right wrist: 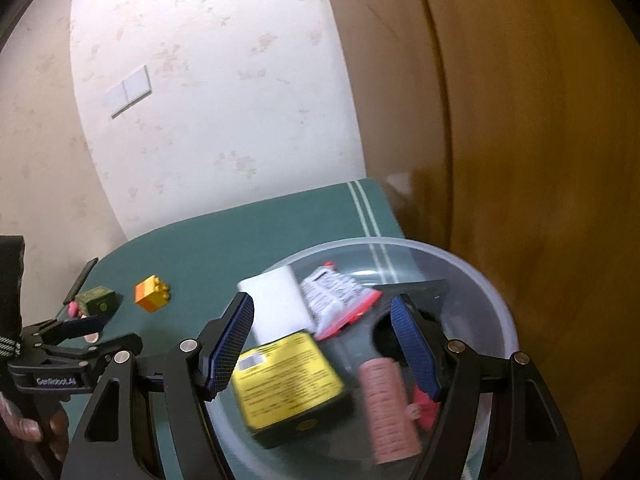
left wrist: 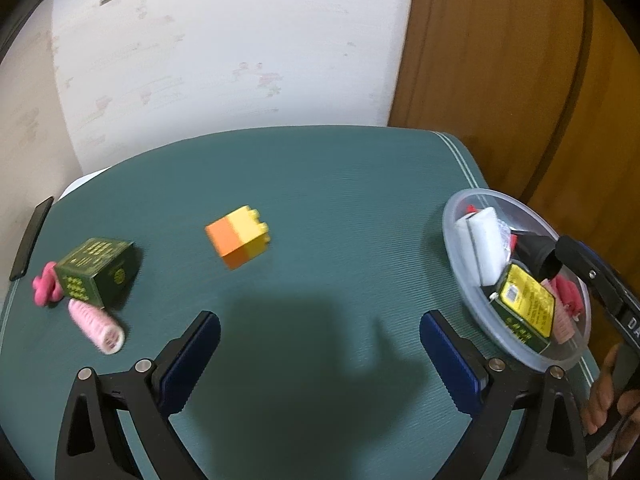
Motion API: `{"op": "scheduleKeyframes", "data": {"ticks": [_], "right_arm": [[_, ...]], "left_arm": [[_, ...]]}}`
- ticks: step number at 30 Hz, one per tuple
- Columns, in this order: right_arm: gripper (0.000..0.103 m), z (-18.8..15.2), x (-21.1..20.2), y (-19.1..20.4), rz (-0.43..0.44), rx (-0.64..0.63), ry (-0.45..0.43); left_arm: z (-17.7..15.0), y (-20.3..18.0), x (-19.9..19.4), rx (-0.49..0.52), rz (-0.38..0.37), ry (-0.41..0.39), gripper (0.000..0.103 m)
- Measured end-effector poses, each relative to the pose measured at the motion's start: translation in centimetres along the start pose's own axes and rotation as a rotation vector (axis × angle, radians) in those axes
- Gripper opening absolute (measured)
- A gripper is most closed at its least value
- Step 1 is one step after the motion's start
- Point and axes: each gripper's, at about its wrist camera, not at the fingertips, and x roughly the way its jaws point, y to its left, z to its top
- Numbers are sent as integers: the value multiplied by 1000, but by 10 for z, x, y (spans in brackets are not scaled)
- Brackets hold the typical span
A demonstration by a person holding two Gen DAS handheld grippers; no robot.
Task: Organize objects
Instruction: 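Withdraw both tools from the bowl toward the pink roller and green box, then close the left tool around the pink mesh roller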
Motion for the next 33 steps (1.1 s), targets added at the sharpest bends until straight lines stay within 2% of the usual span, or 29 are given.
{"op": "scheduleKeyframes", "data": {"ticks": [8, 21, 29, 33], "right_arm": [[72, -10, -3, 41, 26, -50, -6], [72, -28, 10, 100, 82, -131, 55], [72, -40, 22, 130, 136, -166, 120], [72, -44, 26, 141, 158, -185, 145]], "left_arm": [[-10, 43, -11, -62, 47, -4, 102], [-28, 133, -26, -159, 140, -6, 102], [-33, 174, -21, -187, 161, 13, 102], [-31, 182, -18, -168, 139, 15, 102]]}}
